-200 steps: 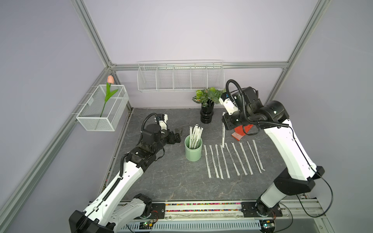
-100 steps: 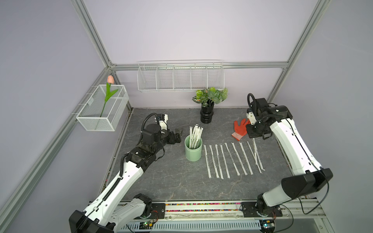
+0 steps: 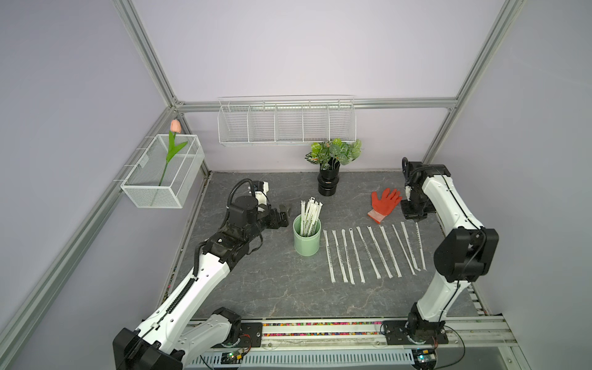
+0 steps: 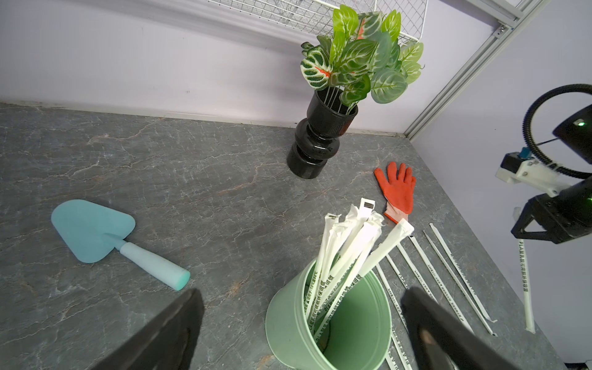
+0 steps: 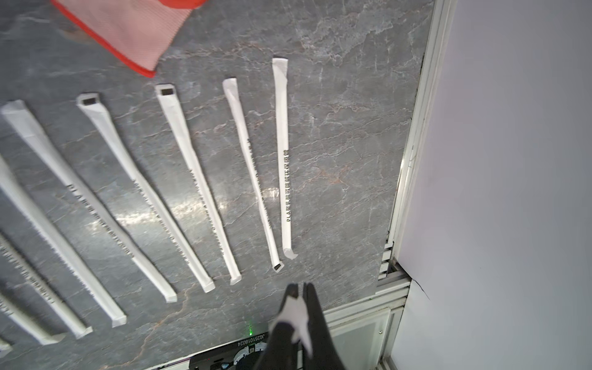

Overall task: Take the straws out of the storage container
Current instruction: Place the straw at the center of the board.

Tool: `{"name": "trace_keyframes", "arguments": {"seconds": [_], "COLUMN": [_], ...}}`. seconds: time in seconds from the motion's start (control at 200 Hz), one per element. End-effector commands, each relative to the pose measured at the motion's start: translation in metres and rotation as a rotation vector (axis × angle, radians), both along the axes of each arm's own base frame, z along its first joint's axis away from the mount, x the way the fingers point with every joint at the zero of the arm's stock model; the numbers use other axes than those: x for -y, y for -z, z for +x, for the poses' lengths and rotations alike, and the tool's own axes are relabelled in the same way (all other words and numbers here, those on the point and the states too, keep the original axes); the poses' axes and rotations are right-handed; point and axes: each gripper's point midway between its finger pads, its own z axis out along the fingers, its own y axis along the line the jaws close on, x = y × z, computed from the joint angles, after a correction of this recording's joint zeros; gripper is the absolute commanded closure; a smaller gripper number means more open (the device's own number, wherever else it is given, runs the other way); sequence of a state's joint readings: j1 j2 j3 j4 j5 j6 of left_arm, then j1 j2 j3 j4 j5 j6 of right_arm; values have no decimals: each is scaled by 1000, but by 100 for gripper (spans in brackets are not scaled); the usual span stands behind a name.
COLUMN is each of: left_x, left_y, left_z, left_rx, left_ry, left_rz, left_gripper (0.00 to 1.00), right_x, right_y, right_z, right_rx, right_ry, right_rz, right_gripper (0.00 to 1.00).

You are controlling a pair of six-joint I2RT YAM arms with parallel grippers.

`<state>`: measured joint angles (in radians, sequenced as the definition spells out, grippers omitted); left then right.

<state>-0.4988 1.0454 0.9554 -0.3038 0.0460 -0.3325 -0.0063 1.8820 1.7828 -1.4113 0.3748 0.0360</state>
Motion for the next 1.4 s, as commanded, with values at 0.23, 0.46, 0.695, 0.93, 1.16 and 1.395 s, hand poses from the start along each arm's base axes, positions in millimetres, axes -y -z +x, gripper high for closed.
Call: {"name": "trace_keyframes", "arguments": {"seconds": [0.23,0.46,0.695,0.93,1.16,1.395], "left_x": [3,5,5,6,6,8], "left_y": [1,3,1,3,4,8], "left_z": [3,4,3,3,4,5], "left_rx": [0,-9,-6,-11,-14,-25], "left_ry": [13,18,22,25,23,26], "left_rz": [17,19,16,16,18,23], "left_gripper": [0,0,0,0,0,0], "right_x": [36,49,53,52,49,47], "right_y": [44,73,85,102,115,127], "right_z": [23,29,40,41,46,48], "right_rx": [-120,-165,-141,-165,-168,-190], "right_ry": [55,76,67,67,74,76], "right_rz": [-49,-47,-49,-35,-14,-1], "right_gripper": [93,93,93,92,91,90]}}
